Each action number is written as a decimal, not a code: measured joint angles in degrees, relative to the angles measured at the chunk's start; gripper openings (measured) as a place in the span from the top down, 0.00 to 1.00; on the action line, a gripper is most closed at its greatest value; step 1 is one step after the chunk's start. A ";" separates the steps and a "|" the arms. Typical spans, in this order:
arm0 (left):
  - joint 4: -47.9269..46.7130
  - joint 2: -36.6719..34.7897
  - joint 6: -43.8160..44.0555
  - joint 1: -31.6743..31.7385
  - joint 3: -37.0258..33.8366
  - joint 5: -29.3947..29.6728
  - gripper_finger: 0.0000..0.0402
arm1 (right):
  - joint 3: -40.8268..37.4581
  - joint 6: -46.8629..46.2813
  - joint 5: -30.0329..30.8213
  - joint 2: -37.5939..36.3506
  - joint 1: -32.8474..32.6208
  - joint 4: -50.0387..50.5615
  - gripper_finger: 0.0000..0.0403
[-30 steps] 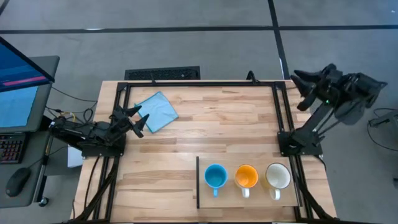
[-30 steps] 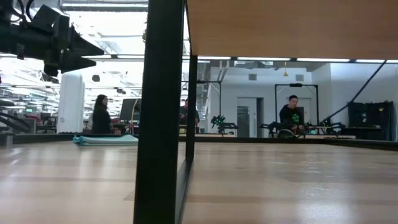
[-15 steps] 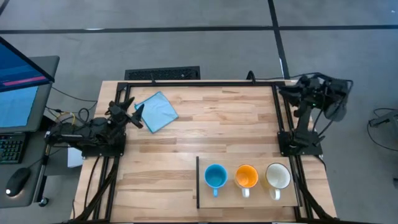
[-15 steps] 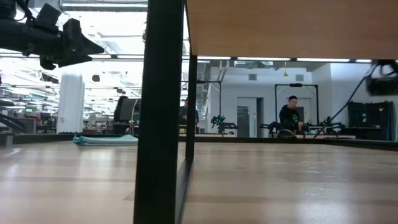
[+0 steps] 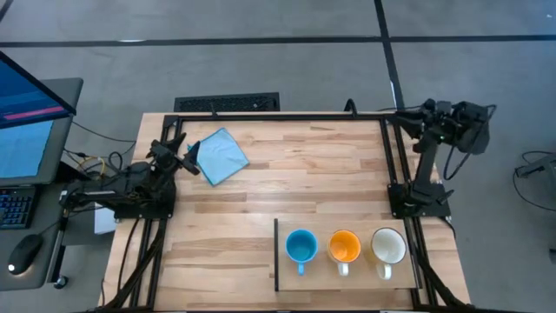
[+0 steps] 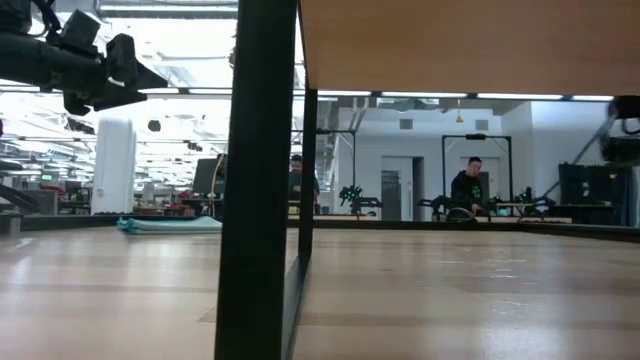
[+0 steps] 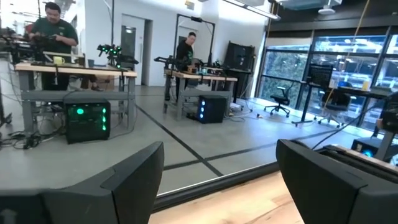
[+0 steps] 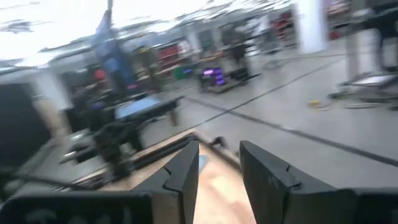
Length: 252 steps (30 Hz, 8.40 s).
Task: Stack small to large cups/mugs on shelf
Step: Return to Home Position
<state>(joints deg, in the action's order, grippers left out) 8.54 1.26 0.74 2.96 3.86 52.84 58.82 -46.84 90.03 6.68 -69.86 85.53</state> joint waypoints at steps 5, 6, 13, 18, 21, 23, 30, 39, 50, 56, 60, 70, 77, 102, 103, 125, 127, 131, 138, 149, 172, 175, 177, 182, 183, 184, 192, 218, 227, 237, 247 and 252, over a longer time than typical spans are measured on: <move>-0.06 0.00 -0.06 1.08 0.00 0.14 0.25 | -3.50 3.83 0.06 0.03 10.99 -7.85 0.66; -0.11 0.00 -0.05 1.21 0.00 0.16 0.25 | -5.00 5.13 0.10 0.13 13.54 -10.41 0.66; -0.24 0.00 -0.67 2.60 0.00 0.32 0.25 | -17.33 12.62 -0.10 4.36 34.03 -30.64 0.66; -0.29 0.00 -1.15 3.35 0.00 -0.17 0.25 | -24.37 9.21 -1.44 9.96 42.74 -40.62 0.66; -0.75 0.00 -1.69 3.77 0.00 -2.22 0.25 | -26.18 6.70 -6.22 13.58 44.98 -42.95 0.66; -0.84 -0.01 -3.02 4.17 0.00 -3.97 0.25 | -27.11 4.74 -8.95 15.71 45.85 -44.94 0.66; -1.40 -0.02 -4.36 5.97 0.00 -5.79 0.25 | -30.57 2.27 -7.08 24.98 49.66 -58.85 0.66; -1.53 -0.02 -6.61 7.39 0.00 -7.15 0.25 | -32.03 4.17 -15.27 38.50 60.79 -72.92 0.66; -2.17 -0.02 -5.43 9.05 0.00 -13.91 0.25 | -31.99 41.47 -48.01 42.09 80.80 -105.57 0.66; -5.14 -0.02 -3.24 9.07 0.02 -14.73 0.25 | -31.99 42.35 -59.57 41.68 89.13 -102.29 0.65; -8.20 -0.01 -2.59 9.17 0.02 -14.65 0.25 | -33.54 41.97 -70.66 42.16 95.29 -103.84 0.66; -9.22 -0.02 -1.47 12.89 0.02 -15.09 0.25 | -38.90 41.28 -74.37 36.95 102.00 -109.32 0.66; -9.47 -0.02 -1.07 15.03 0.02 -16.41 0.25 | -41.43 40.45 -74.37 30.16 103.07 -104.28 0.65; -9.07 -0.02 -0.51 20.24 0.02 -17.10 0.25 | -41.50 43.71 -71.67 4.66 103.01 -80.79 0.66; -9.07 -0.02 -0.51 20.46 0.02 -17.10 0.25 | -42.04 43.89 -71.43 3.86 103.00 -81.14 0.65; -15.35 1.83 0.14 21.94 0.20 -17.84 0.25 | -54.13 42.81 -70.65 -6.51 102.96 -87.00 0.65; -15.38 2.90 0.10 21.94 0.20 -17.70 0.25 | -54.13 42.86 -70.68 -6.49 102.87 -86.31 0.65; -15.43 5.17 1.38 21.94 0.20 -17.94 0.25 | -54.13 43.64 -70.68 -6.49 102.87 -85.84 0.66; -15.46 5.90 0.98 21.94 0.17 -18.16 0.25 | -54.13 43.78 -70.74 -6.49 102.89 -84.76 0.65; -15.46 5.84 -0.29 21.94 0.11 -17.62 0.25 | -54.15 42.33 -70.96 -6.49 102.89 -79.75 0.66; -14.76 -1.08 -4.74 21.92 0.48 -11.36 0.25 | -54.10 41.27 -70.92 -6.36 102.89 -73.67 0.66; -14.95 -1.05 -5.21 21.92 0.50 -10.97 0.25 | -54.08 41.26 -70.92 -6.28 102.89 -73.62 0.66; -16.18 -1.05 -5.07 21.92 0.55 -10.97 0.25 | -54.08 41.26 -70.92 -6.32 102.89 -73.61 0.66; -18.05 -1.03 -5.34 21.92 0.84 -10.97 0.25 | -54.08 41.26 -70.91 -6.32 102.89 -73.61 0.66; -18.30 -1.03 -5.75 21.92 0.87 -10.97 0.25 | -54.08 41.26 -70.89 -6.32 102.89 -73.61 0.66; -18.33 -1.03 -6.01 21.92 0.87 -10.97 0.25 | -54.08 41.26 -70.89 -6.32 102.89 -73.61 0.66; -18.38 -1.01 -5.85 21.92 0.87 -10.98 0.25 | -54.08 41.26 -70.76 -6.34 102.89 -73.76 0.66; -18.49 -1.01 -4.16 21.92 0.85 -10.99 0.25 | -54.08 41.26 -70.46 -6.49 102.89 -73.74 0.66; -18.51 -1.01 -4.16 21.92 0.83 -11.02 0.25 | -54.08 41.26 -70.46 -6.49 102.89 -73.74 0.66; -18.52 -1.00 -4.16 21.92 0.83 -11.02 0.25 | -54.08 41.26 -70.46 -6.49 102.89 -73.74 0.66; -18.52 -1.00 -4.16 21.92 0.81 -11.02 0.25 | -54.08 41.26 -70.46 -6.49 102.89 -73.74 0.66; -18.52 -0.99 -4.16 21.93 0.81 -11.02 0.25 | -54.08 41.26 -70.46 -6.49 102.89 -73.74 0.66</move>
<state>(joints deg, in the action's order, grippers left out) -9.98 0.26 -3.42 24.89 4.67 41.82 4.73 -5.58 19.57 0.19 33.04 11.79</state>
